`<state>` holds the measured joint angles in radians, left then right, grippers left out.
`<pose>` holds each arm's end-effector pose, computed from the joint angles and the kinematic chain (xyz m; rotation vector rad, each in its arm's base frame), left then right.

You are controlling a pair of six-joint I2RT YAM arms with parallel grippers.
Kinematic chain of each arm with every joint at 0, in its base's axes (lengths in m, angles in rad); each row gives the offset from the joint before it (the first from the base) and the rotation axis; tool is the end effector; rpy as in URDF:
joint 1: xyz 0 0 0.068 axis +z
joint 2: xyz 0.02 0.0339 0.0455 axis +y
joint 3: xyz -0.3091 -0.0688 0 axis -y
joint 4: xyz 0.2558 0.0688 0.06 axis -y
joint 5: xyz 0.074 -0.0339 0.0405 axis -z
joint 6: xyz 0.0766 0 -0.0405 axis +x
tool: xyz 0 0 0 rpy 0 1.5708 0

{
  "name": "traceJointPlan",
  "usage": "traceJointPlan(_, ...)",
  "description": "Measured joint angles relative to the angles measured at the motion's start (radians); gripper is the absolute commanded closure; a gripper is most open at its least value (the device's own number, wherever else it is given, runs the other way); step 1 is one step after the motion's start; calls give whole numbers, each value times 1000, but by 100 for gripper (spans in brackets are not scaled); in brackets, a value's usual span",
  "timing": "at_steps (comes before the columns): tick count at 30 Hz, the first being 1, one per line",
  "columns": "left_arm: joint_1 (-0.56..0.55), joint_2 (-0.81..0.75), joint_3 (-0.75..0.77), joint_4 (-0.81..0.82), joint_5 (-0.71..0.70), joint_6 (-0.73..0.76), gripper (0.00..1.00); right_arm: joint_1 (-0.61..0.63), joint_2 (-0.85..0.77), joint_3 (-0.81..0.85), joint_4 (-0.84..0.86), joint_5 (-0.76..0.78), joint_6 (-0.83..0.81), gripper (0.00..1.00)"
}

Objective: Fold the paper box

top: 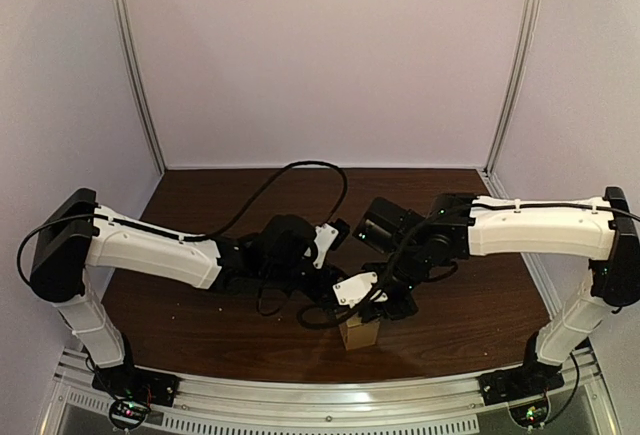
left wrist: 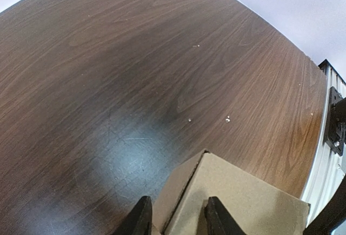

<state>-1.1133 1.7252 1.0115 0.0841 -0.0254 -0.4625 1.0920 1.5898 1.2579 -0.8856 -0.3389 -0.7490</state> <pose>0.1881 -0.3776 0.2082 0.7317 2.2159 -0.8206 0.1331 0.3116 0.2587 -2.2801 1.6270 0.5573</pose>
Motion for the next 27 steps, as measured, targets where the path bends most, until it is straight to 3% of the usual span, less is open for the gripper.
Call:
traceJointPlan(10, 1, 0, 0, 1, 8, 0, 63, -5, 7, 80, -20, -28, 13, 95)
traceJointPlan(17, 1, 0, 0, -1, 8, 0, 63, -3, 92, 57, -14, -45, -9, 97)
traceJointPlan(27, 2, -12, 2, -26, 11, 2, 62, -3, 83, 66, -24, -43, -11, 96)
